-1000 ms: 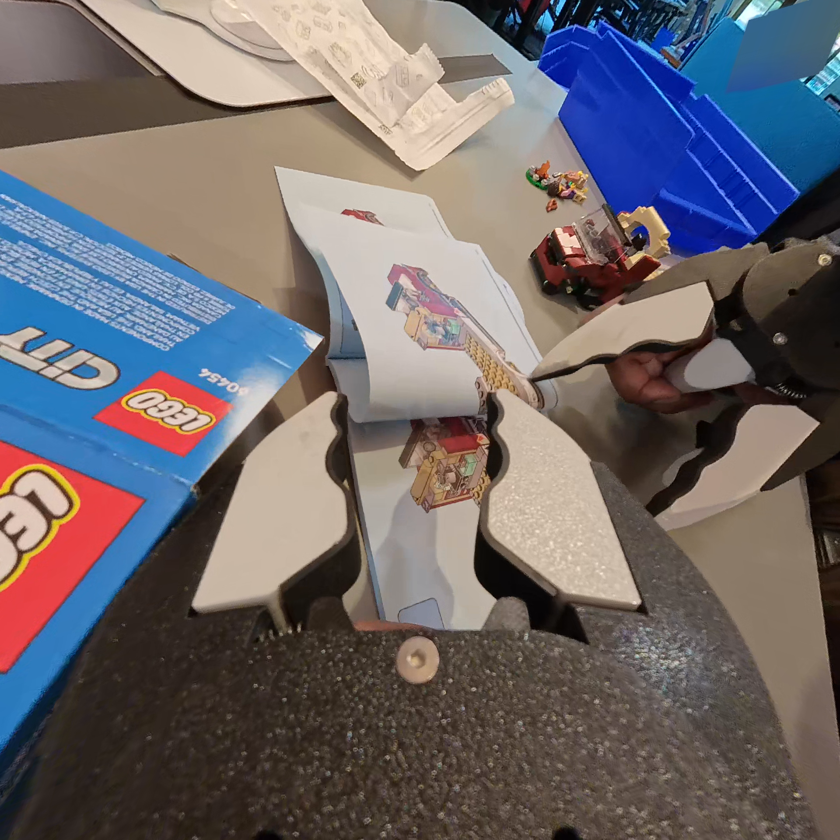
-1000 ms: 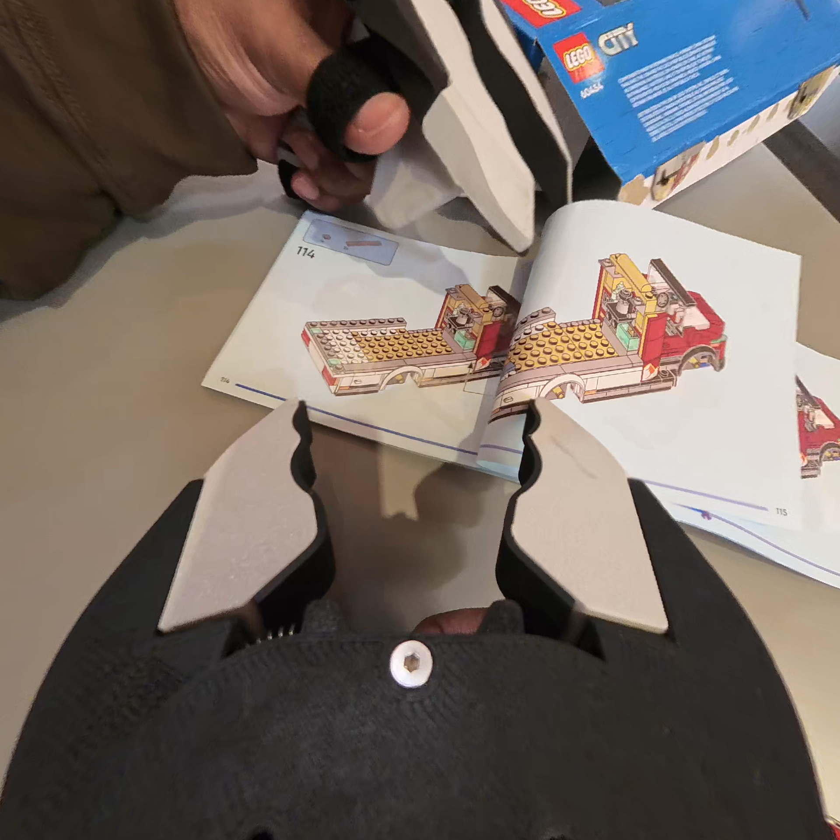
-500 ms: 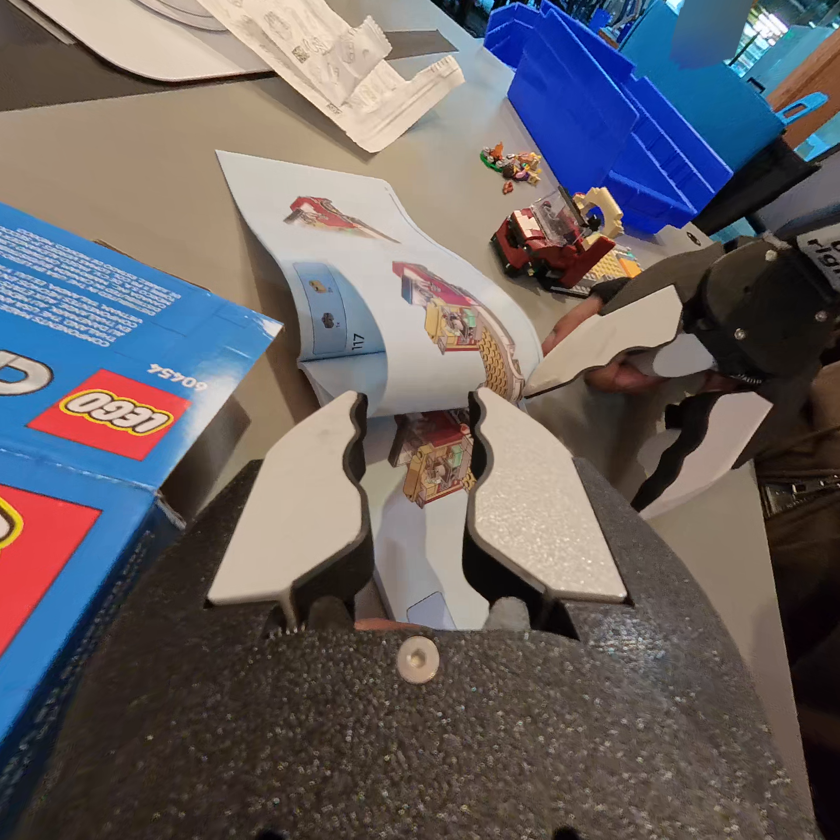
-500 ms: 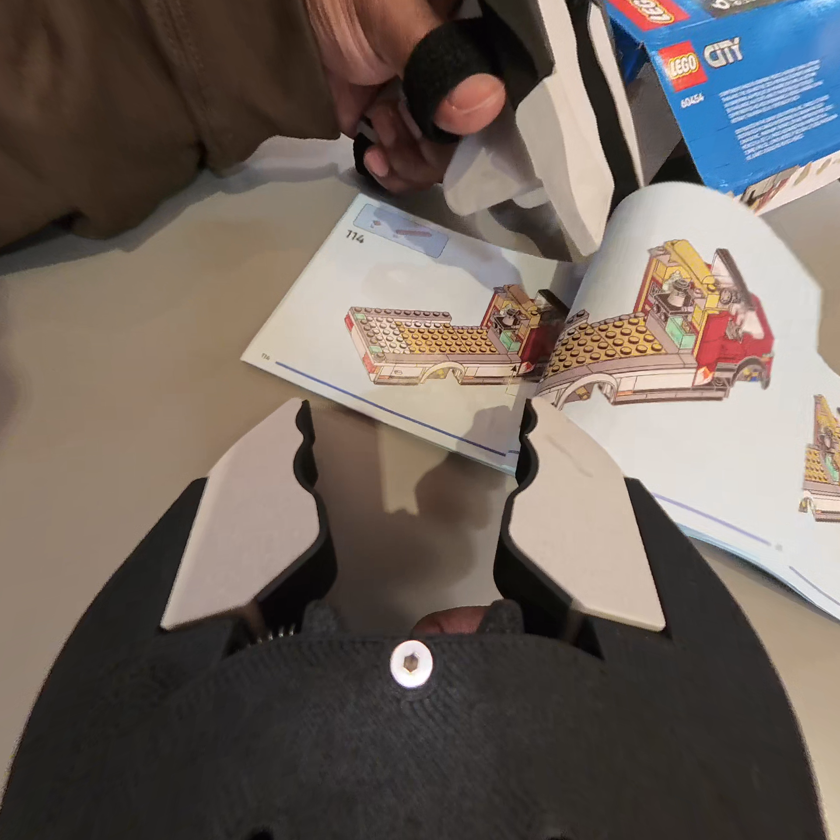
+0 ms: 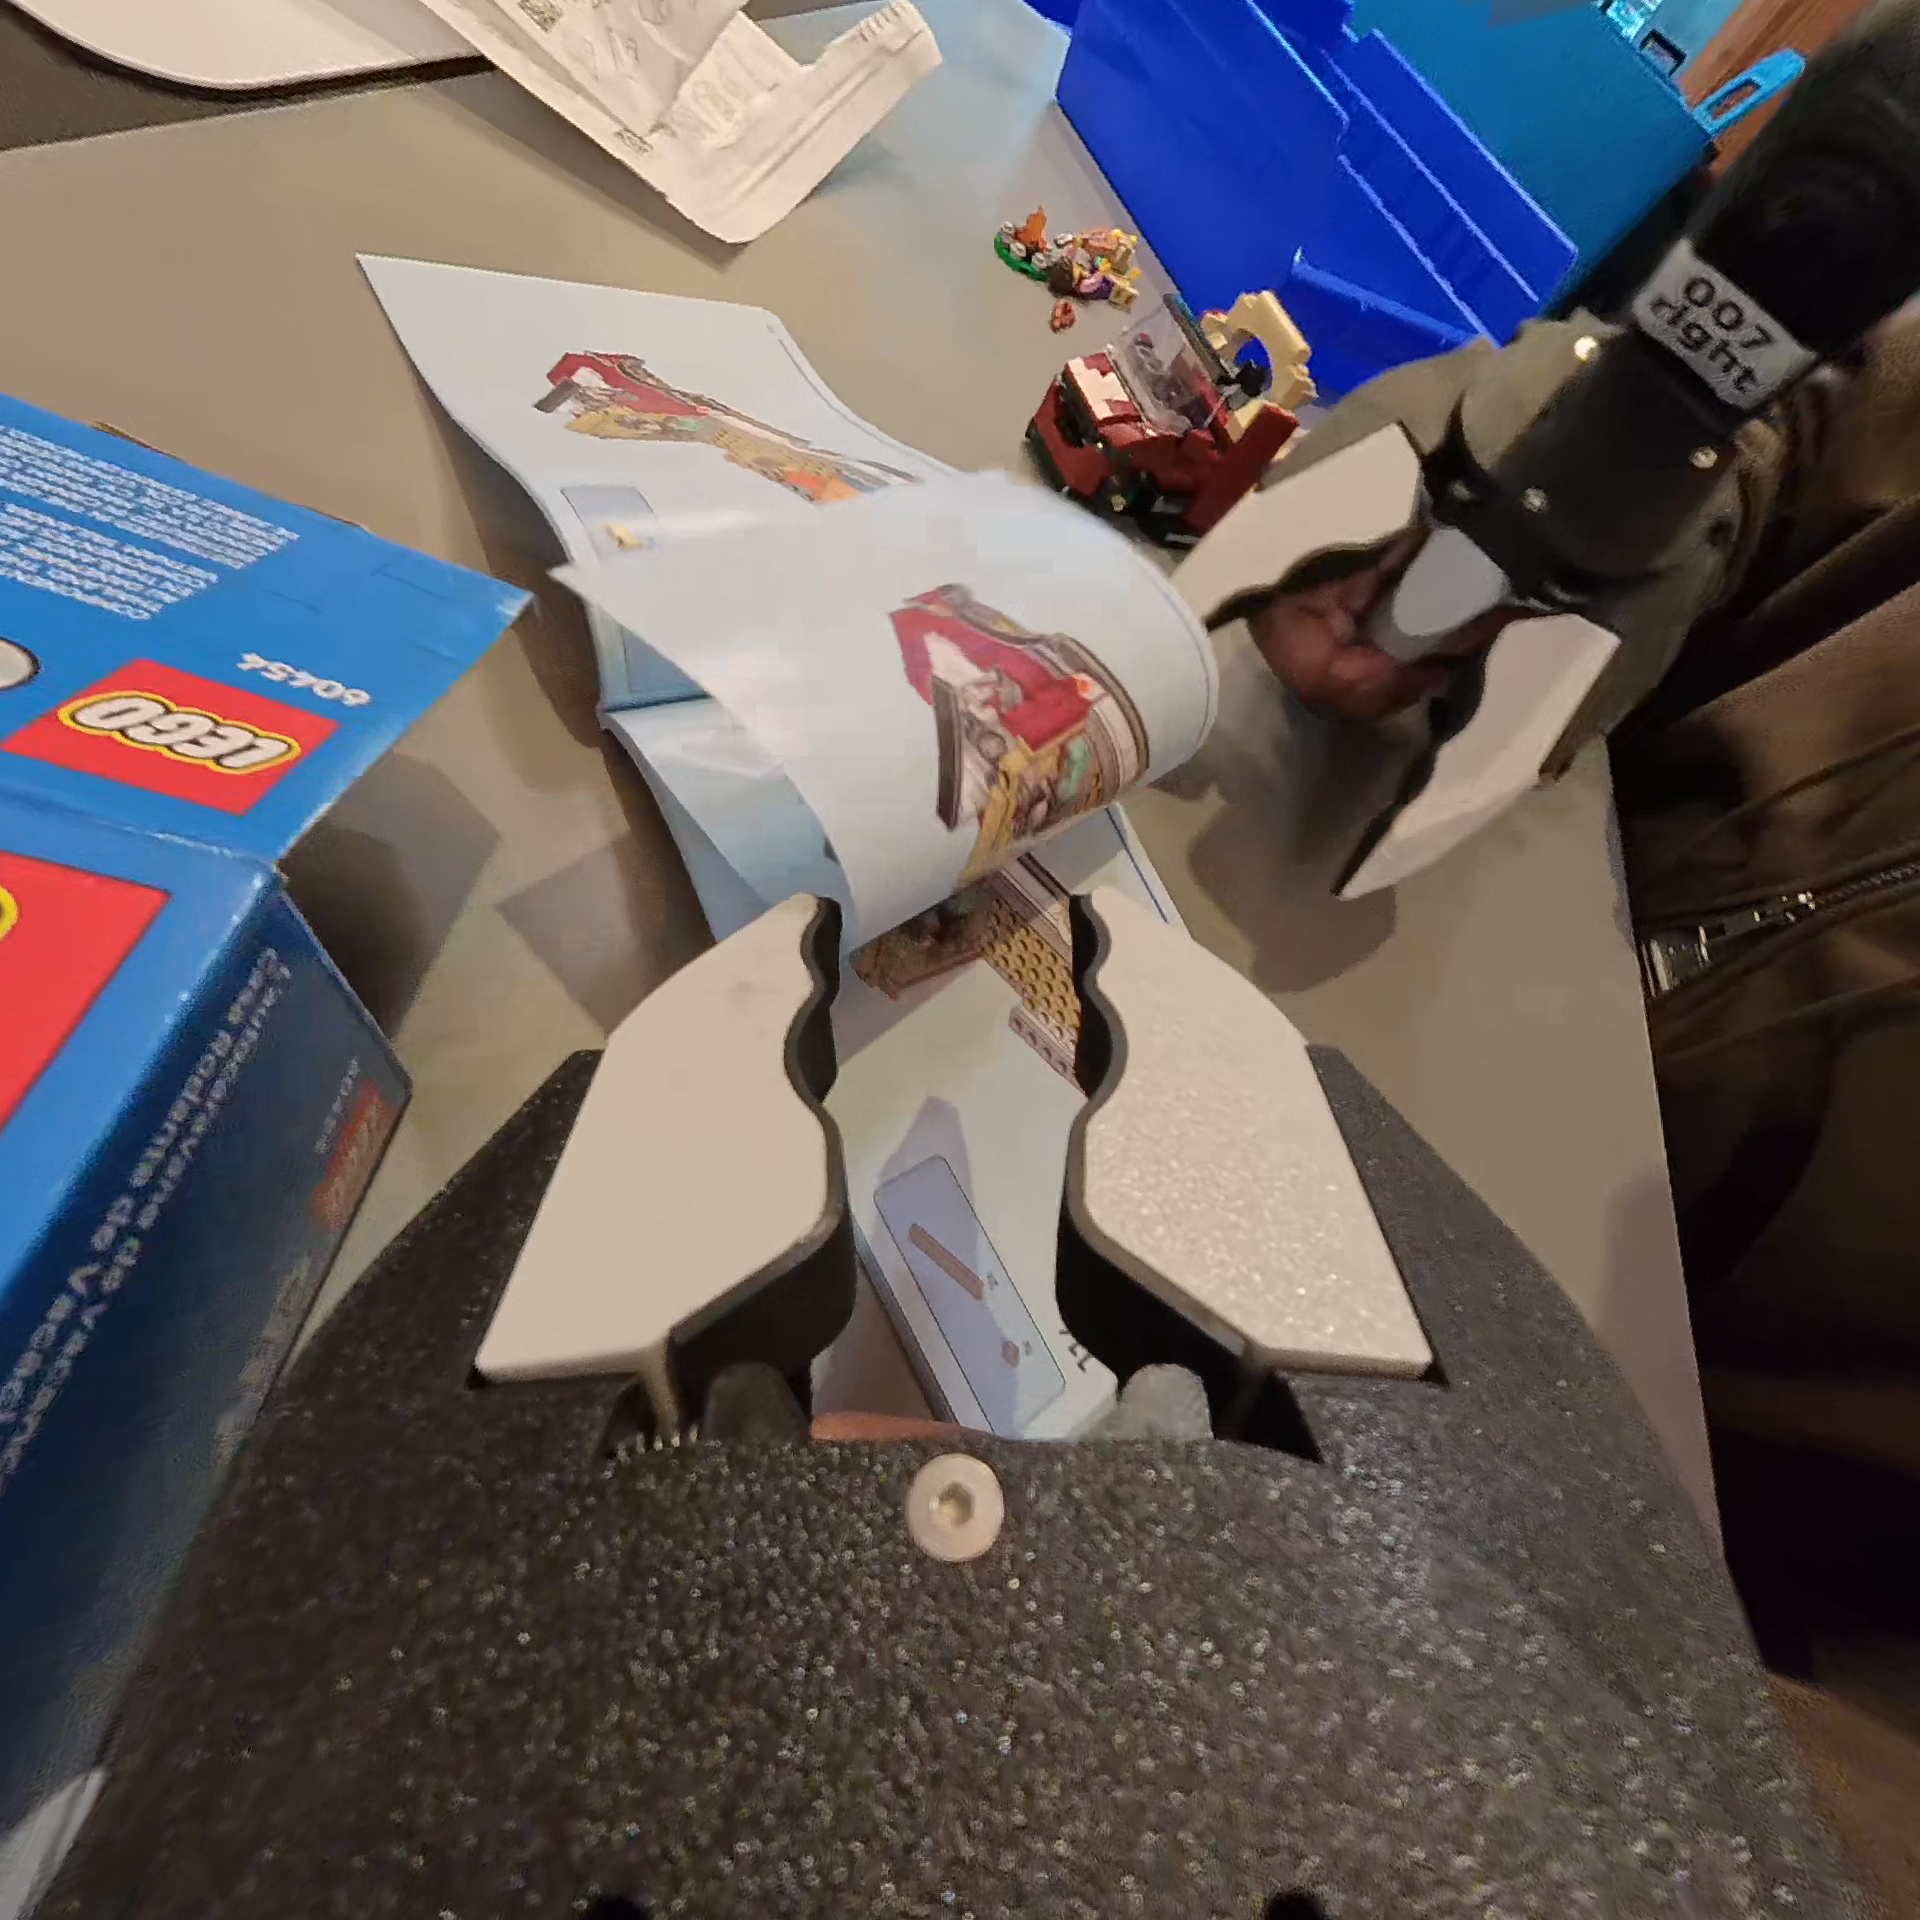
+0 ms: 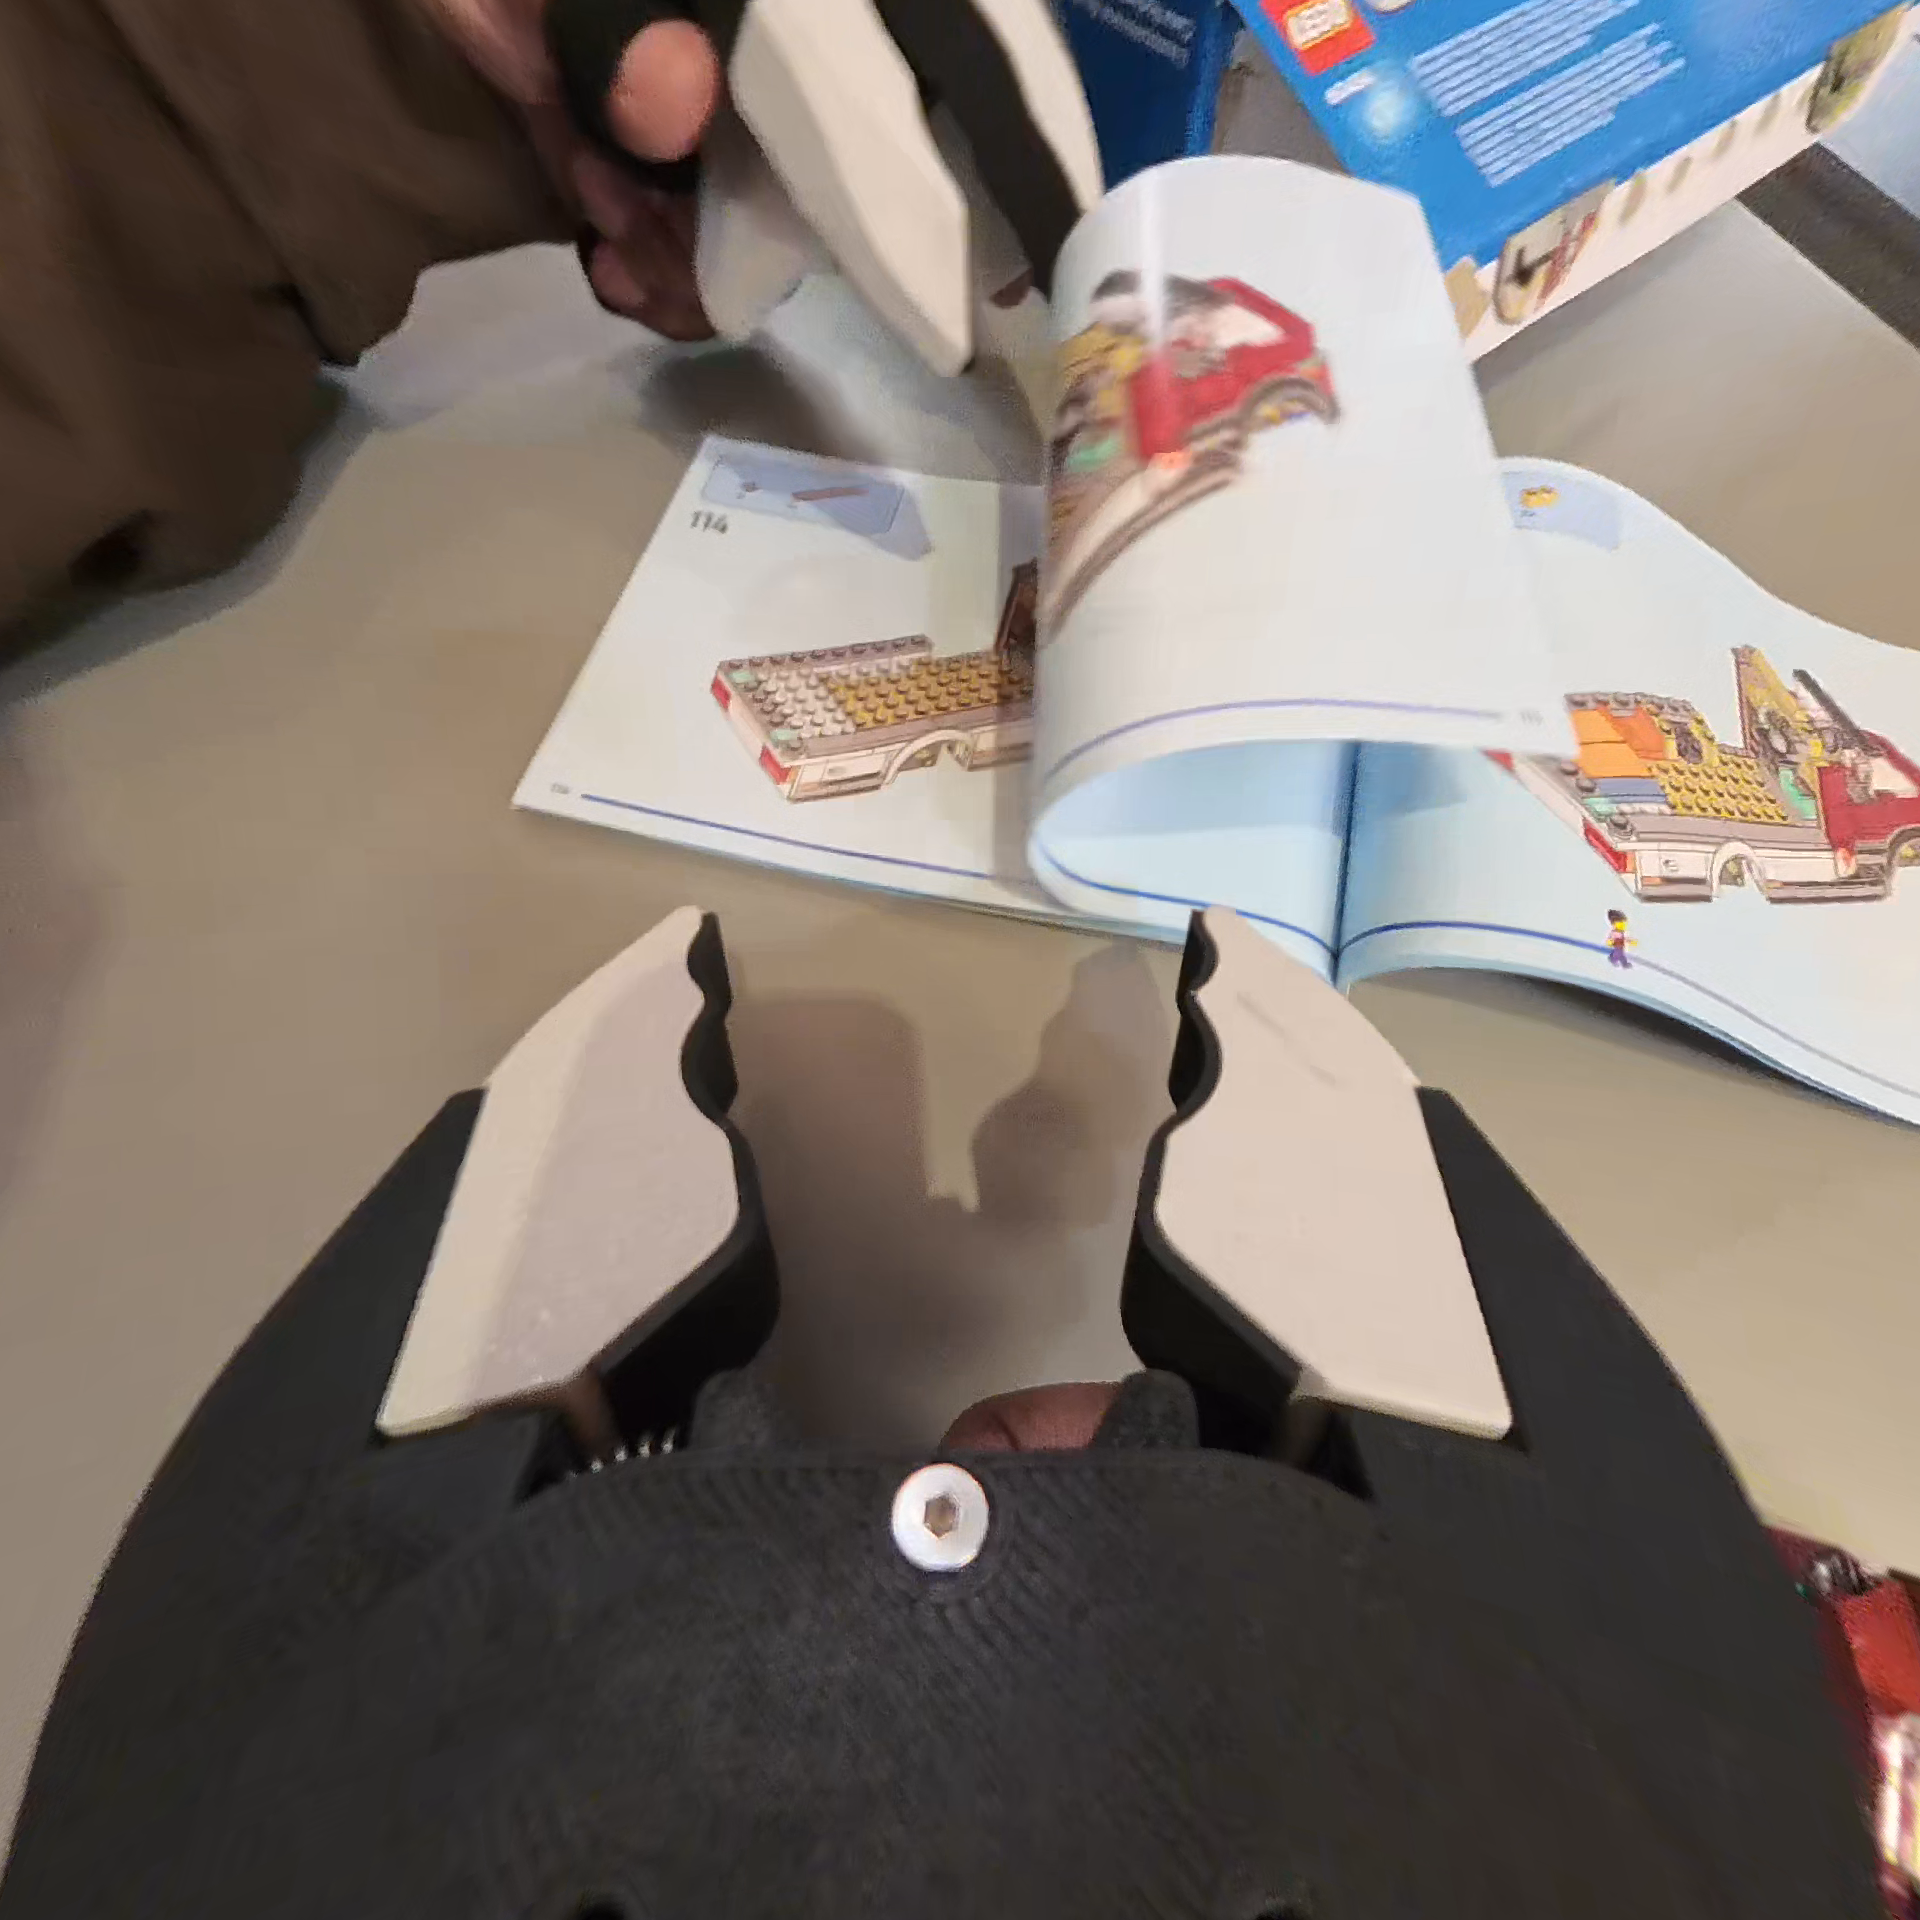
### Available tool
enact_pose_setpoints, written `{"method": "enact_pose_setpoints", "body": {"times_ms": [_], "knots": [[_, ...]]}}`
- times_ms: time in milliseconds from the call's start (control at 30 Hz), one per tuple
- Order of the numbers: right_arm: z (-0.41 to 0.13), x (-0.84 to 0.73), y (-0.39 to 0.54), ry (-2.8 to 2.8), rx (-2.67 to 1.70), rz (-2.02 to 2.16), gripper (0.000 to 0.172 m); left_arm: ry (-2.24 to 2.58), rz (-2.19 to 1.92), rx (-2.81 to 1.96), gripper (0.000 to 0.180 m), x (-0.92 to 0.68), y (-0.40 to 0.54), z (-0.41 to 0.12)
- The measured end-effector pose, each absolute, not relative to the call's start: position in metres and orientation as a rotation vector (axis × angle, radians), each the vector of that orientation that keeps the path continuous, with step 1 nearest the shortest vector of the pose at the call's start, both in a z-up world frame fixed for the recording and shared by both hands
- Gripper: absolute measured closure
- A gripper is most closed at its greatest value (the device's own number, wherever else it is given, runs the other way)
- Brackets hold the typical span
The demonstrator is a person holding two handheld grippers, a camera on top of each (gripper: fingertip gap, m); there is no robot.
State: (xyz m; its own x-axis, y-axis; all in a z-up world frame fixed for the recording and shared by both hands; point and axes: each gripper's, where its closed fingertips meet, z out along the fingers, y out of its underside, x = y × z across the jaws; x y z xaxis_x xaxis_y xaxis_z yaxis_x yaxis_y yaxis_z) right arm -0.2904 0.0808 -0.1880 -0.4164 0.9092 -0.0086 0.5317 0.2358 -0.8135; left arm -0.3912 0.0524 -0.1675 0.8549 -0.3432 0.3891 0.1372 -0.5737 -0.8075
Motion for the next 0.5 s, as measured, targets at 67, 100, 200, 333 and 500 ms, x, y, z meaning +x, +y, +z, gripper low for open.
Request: {"method": "enact_pose_setpoints", "body": {"times_ms": [67, 100, 200, 333, 500], "knots": [[-0.185, -0.297, 0.081, -2.011, -1.332, 1.099, 0.089, 0.160, -0.645, -2.096, 0.137, -0.390, 0.047, -0.167], [-0.184, -0.300, 0.081, -1.996, -1.336, 1.110, 0.090, 0.159, -0.642, -2.099, 0.139, -0.390, 0.044, -0.168], [-0.177, -0.310, 0.078, -1.950, -1.313, 1.127, 0.096, 0.162, -0.623, -2.119, 0.143, -0.392, 0.037, -0.169], [-0.182, -0.306, 0.064, -2.019, -1.230, 1.086, 0.098, 0.183, -0.605, -2.147, 0.143, -0.391, 0.024, -0.168], [-0.199, -0.295, 0.067, -2.149, -1.161, 0.898, 0.105, 0.116, -0.495, -2.167, 0.139, -0.405, -0.001, -0.162]]}}
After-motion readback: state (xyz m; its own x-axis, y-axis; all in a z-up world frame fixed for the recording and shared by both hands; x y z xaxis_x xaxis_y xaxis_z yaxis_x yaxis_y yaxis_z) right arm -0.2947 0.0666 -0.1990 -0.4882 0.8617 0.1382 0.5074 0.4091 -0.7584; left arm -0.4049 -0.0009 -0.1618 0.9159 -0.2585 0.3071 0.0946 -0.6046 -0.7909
